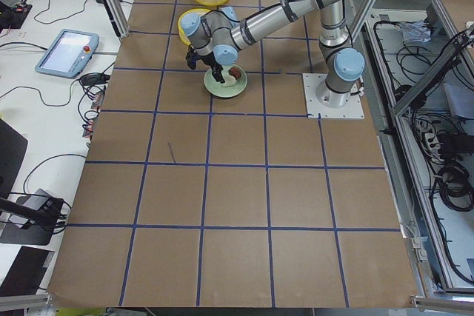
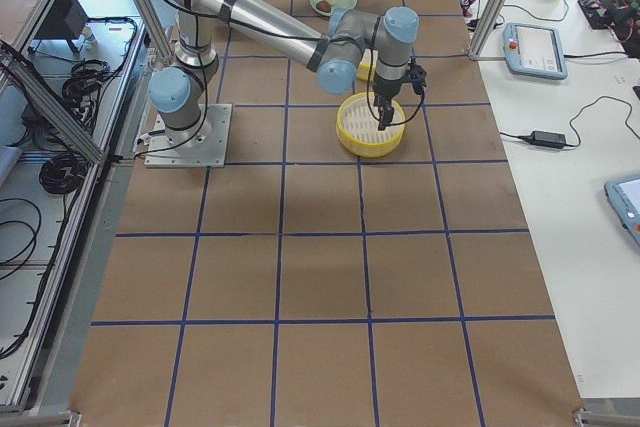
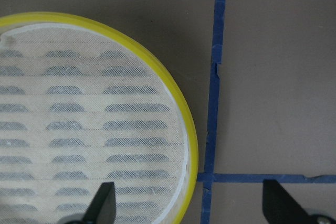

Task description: Stack buns with steamer

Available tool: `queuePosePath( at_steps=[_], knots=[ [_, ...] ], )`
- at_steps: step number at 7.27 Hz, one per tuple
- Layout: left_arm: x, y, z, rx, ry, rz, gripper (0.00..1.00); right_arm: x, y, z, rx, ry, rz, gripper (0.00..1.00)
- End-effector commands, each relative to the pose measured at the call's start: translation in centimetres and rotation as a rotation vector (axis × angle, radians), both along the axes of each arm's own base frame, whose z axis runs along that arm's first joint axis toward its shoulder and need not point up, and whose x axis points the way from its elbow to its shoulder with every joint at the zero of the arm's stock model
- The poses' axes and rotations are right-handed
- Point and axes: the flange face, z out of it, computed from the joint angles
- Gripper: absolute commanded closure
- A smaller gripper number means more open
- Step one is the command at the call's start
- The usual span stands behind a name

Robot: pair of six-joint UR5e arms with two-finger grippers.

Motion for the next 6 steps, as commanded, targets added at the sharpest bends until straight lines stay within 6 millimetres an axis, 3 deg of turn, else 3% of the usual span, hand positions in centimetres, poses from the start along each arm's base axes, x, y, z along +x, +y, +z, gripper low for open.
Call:
queuePosePath(
  at_steps=[1,2,3,5,6],
  knots=[
    [0.0,0.2,-0.7,0.008,-0.001,-0.006,0.52,-0.4,1.3,-3.6,0.043,-0.021,-0.008,0.11],
    [0.0,0.1,-0.5,0.003,0.001,-0.008,0.75,-1.2,1.2,-4.2,0.014,-0.012,-0.02,0.12],
    [0.1,-0.7,0.7,-0.032,0.002,-0.023,0.88,-1.4,1.1,-4.7,0.013,-0.013,-0.025,0.38],
    [0.2,-4.9,6.1,-0.159,0.002,-0.009,0.88,-1.7,1.0,-4.9,0.012,-0.018,-0.03,0.91],
    [-1.1,-5.9,8.1,-0.218,0.09,0.047,0.88,-2.0,1.0,-4.8,0.01,-0.02,-0.037,0.93]
  ],
)
